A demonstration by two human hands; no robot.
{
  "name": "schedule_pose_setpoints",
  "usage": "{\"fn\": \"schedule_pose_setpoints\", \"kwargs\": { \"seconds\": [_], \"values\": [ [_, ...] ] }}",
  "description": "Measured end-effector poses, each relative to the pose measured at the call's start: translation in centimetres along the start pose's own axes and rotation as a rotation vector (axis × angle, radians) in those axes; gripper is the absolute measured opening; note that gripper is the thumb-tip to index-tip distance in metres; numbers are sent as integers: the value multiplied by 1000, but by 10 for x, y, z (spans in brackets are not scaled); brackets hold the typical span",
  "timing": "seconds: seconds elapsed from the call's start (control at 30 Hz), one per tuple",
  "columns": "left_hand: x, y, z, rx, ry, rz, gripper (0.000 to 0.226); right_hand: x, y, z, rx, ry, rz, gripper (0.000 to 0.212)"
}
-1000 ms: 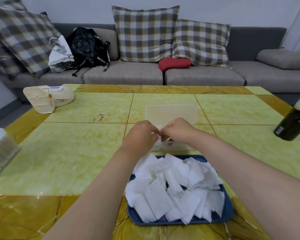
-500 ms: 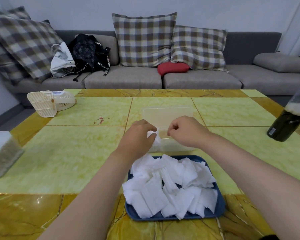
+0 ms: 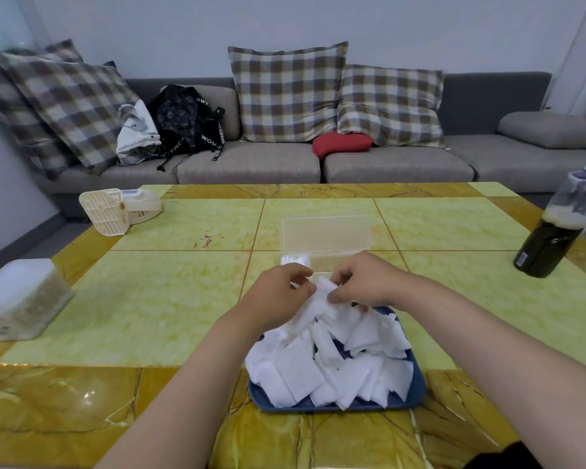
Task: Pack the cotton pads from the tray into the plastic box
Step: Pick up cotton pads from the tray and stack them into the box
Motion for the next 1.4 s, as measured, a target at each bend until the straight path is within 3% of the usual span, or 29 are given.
{"fn": "schedule_pose_setpoints", "kwargs": {
  "seconds": [0.27,0.37,0.73,0.9,1.03,1.13,1.27,1.4],
  "values": [
    [-2,-1,-3,-348,-129,91,40,-8,-13,-12,400,27,-99,10],
    [-1,-2,-4,-440,-161,104,30,-8,-9,-13,472,66,-105,3],
    [1,1,4,-357,-158,64,18,-4,-15,-17,517,109,-155,12],
    [-4,5,-5,-319,-186,157,18,-6,-12,-17,484,85,-125,7],
    [-2,5,-7,-560,-241,194,40,-7,-11,-17,459,99,-130,12],
    [-2,5,-5,-560,-191,187,29,-8,-10,-16,445,88,-117,19],
    [0,8,-2,-581,-196,143,32,-6,-5,-9,424,26,-111,18],
    [1,5,-1,-805,-284,148,25,-5,-4,-6,473,53,-8,26]
  ]
}}
Point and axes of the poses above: each hand's wrist, its own x-axis towards the middle knuckle, its own y-axis out of the palm, z = x × y, the point moved 2 cm from there along x, towards the middle knuckle, and after that the axes turned 5 degrees about -y, right-handed, at the moved point
